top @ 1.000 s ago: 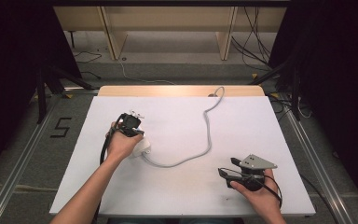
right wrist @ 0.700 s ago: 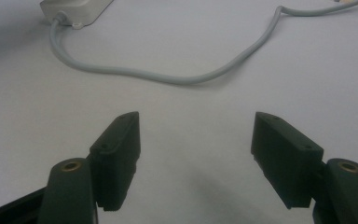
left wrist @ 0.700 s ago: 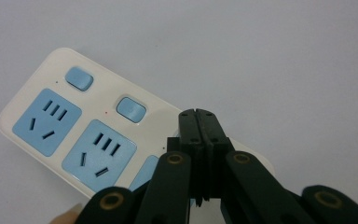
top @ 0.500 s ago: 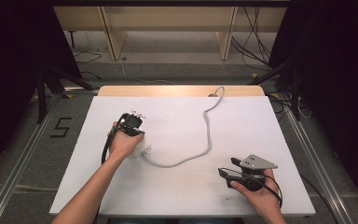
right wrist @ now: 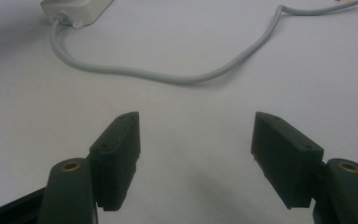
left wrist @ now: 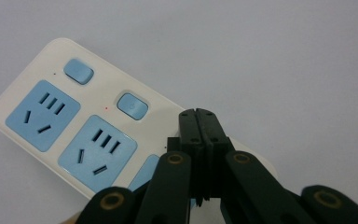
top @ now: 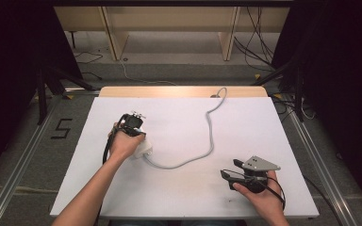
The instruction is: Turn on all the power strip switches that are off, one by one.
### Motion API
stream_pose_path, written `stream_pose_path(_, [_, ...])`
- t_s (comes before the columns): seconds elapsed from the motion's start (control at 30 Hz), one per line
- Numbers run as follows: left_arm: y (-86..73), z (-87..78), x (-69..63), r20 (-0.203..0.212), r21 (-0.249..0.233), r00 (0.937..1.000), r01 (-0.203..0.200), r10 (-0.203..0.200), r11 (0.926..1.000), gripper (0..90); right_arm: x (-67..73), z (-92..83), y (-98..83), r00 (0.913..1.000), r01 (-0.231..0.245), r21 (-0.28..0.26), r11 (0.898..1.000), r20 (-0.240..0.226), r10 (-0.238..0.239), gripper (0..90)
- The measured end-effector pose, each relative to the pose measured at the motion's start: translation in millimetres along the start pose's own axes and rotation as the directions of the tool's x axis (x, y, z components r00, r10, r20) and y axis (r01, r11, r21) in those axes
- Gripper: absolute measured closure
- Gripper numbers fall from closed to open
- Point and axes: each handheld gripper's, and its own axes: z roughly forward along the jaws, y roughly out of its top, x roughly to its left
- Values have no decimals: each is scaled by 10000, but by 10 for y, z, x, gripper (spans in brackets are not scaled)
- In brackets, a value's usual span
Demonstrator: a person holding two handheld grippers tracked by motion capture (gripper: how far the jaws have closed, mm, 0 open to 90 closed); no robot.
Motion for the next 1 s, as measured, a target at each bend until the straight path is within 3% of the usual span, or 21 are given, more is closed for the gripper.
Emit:
stream_pose_path(0.1, [17, 4, -12, -75, 134, 9998, -159, 160, 9998, 897, 0, 4, -3, 10000, 25, 49, 10000, 34, -25, 338])
stream_pose_path(0.3, [17, 7, 5, 33, 186, 10000, 6, -7, 9998, 897, -1, -1, -3, 10000, -7, 17, 10000, 47, 7, 338])
stream_pose_path(0.43, [25, 11, -6, -47, 258, 9999, -97, 98, 9996, 898, 3, 2, -3, 10000, 6, 33, 10000, 30, -7, 338])
stream_pose_path(0.83, [30, 25, 34, 228, 320, 9996, 176, -184, 9993, 899, 6, 1, -2, 10000, 12, 22, 10000, 23, -13, 338])
stream_pose_path(1.0, [36, 33, 15, -85, 389, 9999, -65, 68, 9992, 899, 12, -1, 0, 10000, 43, 19, 10000, 26, -43, 338])
